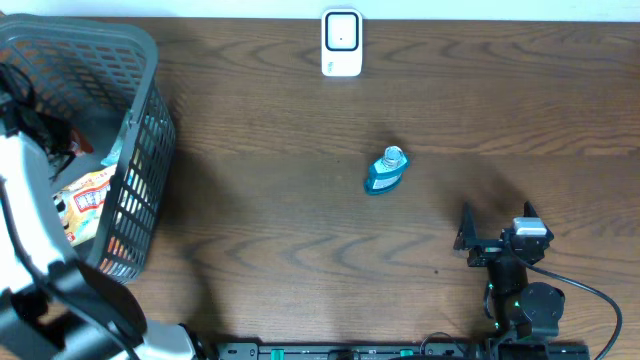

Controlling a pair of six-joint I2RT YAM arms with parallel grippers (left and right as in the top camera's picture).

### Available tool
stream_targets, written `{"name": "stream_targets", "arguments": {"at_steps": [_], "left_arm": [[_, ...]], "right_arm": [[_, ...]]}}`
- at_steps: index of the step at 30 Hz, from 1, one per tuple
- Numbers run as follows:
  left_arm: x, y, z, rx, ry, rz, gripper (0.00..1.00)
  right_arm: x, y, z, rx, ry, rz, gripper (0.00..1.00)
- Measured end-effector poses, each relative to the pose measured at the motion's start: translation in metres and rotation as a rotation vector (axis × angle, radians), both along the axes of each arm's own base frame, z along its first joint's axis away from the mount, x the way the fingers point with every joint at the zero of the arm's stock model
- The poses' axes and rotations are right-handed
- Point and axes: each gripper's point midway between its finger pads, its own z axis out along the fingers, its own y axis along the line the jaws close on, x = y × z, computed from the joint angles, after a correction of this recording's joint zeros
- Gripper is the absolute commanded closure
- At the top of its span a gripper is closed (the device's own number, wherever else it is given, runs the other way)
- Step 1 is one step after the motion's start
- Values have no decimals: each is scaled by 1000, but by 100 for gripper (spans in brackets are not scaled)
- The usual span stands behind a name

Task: Scan the item barcode
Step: 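Lift the chocolate bar out and place it beside the bottle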

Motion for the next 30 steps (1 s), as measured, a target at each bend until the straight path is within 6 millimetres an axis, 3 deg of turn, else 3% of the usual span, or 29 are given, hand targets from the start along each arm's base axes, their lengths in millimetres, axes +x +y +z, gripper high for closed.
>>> {"name": "stream_targets", "arguments": {"at_steps": [3, 10, 13, 16, 19, 21, 23, 25, 27, 30], "left_arm": [[-2, -1, 16, 21, -35, 0, 93], [-4, -6, 15, 2, -31, -9, 93], [1, -11, 25, -9, -83, -32, 93], [13, -23, 62, -1, -242, -90, 93], [20, -42, 126, 45, -465, -178, 93], [16, -66, 180, 96, -628, -262, 93], [5, -104, 229, 142, -772, -372, 93], [-7, -144, 257, 159, -845, -494, 93], [-21, -193, 269, 153, -874, -660, 93], [-42, -254, 255, 97, -813, -891, 93]], "right_arm": [[0, 0, 0, 0, 0, 0, 1], [0, 0, 0, 0, 0, 0, 1], [0, 0, 0, 0, 0, 0, 1], [0, 0, 0, 0, 0, 0, 1], [0, 0, 0, 0, 1, 0, 1], [0, 0, 0, 0, 0, -1, 1], [0, 0, 0, 0, 0, -1, 1], [0, 0, 0, 0, 0, -2, 1], [0, 0, 0, 0, 0, -2, 1], [0, 0, 0, 0, 0, -2, 1]]}}
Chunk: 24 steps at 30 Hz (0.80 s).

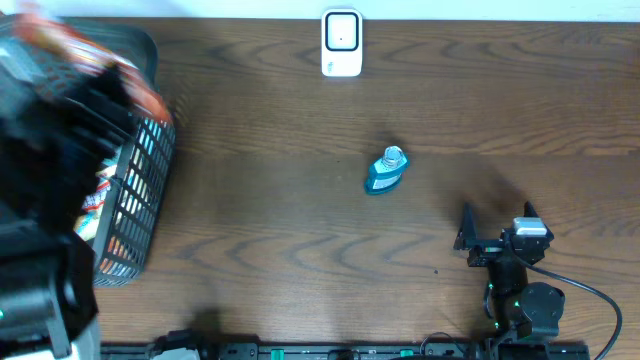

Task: Scan the item barcode
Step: 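Lift the chocolate bar out and place it beside the bottle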

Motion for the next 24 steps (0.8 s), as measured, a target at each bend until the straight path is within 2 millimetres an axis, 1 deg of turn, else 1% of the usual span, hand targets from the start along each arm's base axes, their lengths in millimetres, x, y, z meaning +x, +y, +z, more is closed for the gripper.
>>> {"name": "stream_targets", "arguments": {"at_steps": [1, 2, 3, 5, 7, 8, 9, 10, 11, 12, 15, 18, 24], "left_arm": [[-5, -18, -9, 24, 33, -70, 93], [-9, -40, -24, 53, 77, -157, 93], [-10, -49, -33, 69, 102, -196, 93], [-12, -78, -64, 119, 186, -296, 93], [-11, -104, -101, 177, 274, -376, 93], [-10, -113, -118, 201, 314, -401, 93], [-9, -123, -138, 230, 360, -429, 93], [-9, -135, -163, 269, 419, -460, 93], [-10, -143, -179, 293, 455, -479, 93], [-10, -152, -199, 328, 499, -500, 93], [-12, -171, -246, 406, 606, -529, 93], [-10, -190, -286, 457, 691, -539, 93], [-4, -229, -351, 512, 772, -568, 93]], "right_arm": [[0, 0, 0, 0, 0, 0, 1], [0, 0, 0, 0, 0, 0, 1], [0, 0, 0, 0, 0, 0, 1], [0, 0, 0, 0, 0, 0, 1], [0, 0, 0, 0, 1, 0, 1], [0, 0, 0, 0, 1, 0, 1], [0, 0, 0, 0, 1, 0, 1], [0, 0, 0, 0, 0, 0, 1], [0, 0, 0, 0, 1, 0, 1], [0, 0, 0, 0, 0, 0, 1], [0, 0, 0, 0, 0, 0, 1], [0, 0, 0, 0, 0, 0, 1], [0, 0, 0, 0, 0, 0, 1]]}}
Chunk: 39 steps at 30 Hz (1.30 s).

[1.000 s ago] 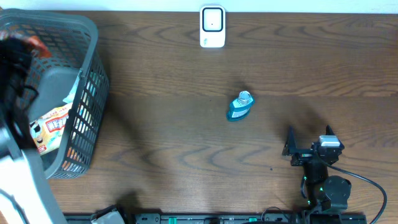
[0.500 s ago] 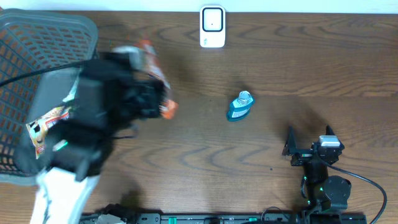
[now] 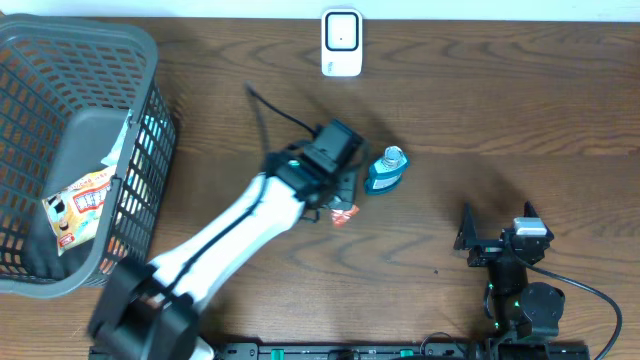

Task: Scan the item barcode
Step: 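Lift the chocolate bar out and place it beside the bottle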

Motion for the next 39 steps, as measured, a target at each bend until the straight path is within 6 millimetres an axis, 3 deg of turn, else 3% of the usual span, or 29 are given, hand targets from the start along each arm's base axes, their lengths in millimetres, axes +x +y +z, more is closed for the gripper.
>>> {"name": "stream_targets", "arguments": {"at_steps": [5, 6, 8, 10, 15, 18, 20, 24, 25, 28, 33, 36, 39], "left_arm": [[0, -5, -30, 31, 56, 41, 92], [0, -4, -32, 34, 62, 48, 74], [-1, -4, -33, 35, 67, 55, 51], [-1, -3, -34, 35, 71, 64, 38], [-7, 5, -32, 57, 94, 79, 21], [-6, 16, -14, 63, 83, 93, 11], [4, 26, 14, 43, 25, 116, 2], [32, 53, 99, -60, -172, 198, 2], [40, 65, 130, -98, -246, 228, 2], [52, 106, 198, -157, -420, 308, 2], [57, 184, 289, -169, -693, 441, 2], [56, 230, 324, -140, -829, 534, 2], [51, 272, 332, -78, -873, 631, 2]], "right_arm": [[0, 0, 0, 0, 0, 0, 1], [0, 0, 0, 0, 0, 0, 1], [0, 0, 0, 0, 0, 0, 1], [0, 0, 0, 0, 0, 0, 1], [0, 0, 0, 0, 0, 0, 1], [0, 0, 0, 0, 0, 0, 1], [0, 0, 0, 0, 0, 0, 1], [0, 0, 0, 0, 0, 0, 1], [0, 0, 0, 0, 0, 0, 1], [0, 0, 0, 0, 0, 0, 1], [0, 0, 0, 0, 0, 0, 1], [0, 0, 0, 0, 0, 0, 1], [0, 0, 0, 0, 0, 0, 1]]}}
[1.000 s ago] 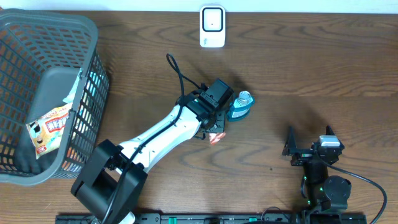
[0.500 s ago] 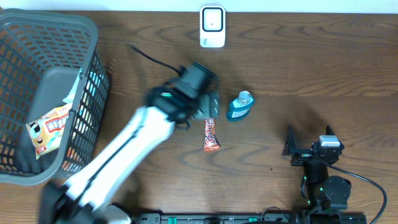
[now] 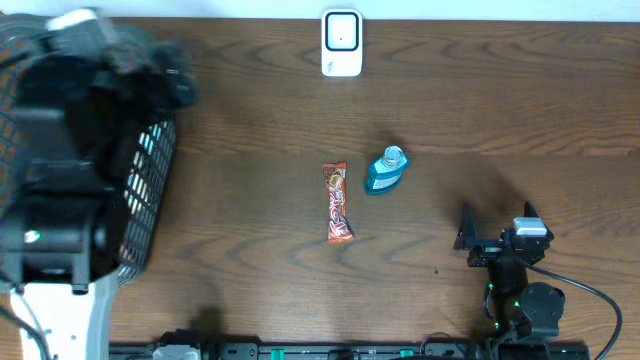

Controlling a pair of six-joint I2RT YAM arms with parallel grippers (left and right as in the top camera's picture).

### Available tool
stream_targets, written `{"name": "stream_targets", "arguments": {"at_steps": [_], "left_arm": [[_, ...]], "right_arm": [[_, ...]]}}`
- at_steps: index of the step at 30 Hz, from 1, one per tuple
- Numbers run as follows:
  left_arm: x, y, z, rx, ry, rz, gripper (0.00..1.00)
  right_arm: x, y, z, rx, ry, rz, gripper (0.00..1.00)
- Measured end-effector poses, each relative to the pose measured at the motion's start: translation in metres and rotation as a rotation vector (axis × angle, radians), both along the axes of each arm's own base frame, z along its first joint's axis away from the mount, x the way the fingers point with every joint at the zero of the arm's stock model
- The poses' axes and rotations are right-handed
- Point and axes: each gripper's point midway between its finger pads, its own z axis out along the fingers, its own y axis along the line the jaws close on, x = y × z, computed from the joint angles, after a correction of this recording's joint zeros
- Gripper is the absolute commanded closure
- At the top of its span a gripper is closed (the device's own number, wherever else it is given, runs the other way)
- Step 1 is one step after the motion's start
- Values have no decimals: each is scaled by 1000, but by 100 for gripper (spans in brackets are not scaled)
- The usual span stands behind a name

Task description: Scan the item barcode

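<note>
An orange snack bar lies lengthwise on the brown table, just left of a small blue bottle lying on its side. The white barcode scanner stands at the table's far edge, in the middle. My left arm is a large dark blur over the basket at the left; its gripper is too blurred to read. Near the front right, my right gripper rests open with nothing between its fingers.
A grey mesh basket stands at the left, mostly hidden under my left arm. The right arm's cable trails along the front right edge.
My left gripper was at the table's middle beside the bottle, with the snack bar under it. Now the bar lies free on the table and the left arm is back over the basket.
My left arm first reached into the basket, where snack packs lay. Then it was a blur above the basket with something orange in it. Later it was at mid-table by the blue bottle with the bar. Now the bar lies there alone. The right arm never moved.
</note>
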Motion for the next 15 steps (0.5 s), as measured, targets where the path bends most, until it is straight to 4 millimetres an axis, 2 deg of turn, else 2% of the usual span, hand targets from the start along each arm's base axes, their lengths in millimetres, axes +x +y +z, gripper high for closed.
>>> {"name": "stream_targets", "arguments": {"at_steps": [2, 4, 9, 12, 15], "left_arm": [[-2, 29, -4, 5, 18, 91, 2], [-9, 56, -19, -32, 71, 206, 2], [-48, 131, -94, -301, 290, 680, 2], [-67, 152, -136, -440, 400, 902, 2], [-80, 163, -172, -560, 489, 1089, 2]], "right_arm": [[0, 0, 0, 0, 0, 0, 1], [0, 0, 0, 0, 0, 0, 1], [0, 0, 0, 0, 0, 0, 1], [0, 0, 0, 0, 0, 0, 1], [0, 0, 0, 0, 0, 0, 1]]}}
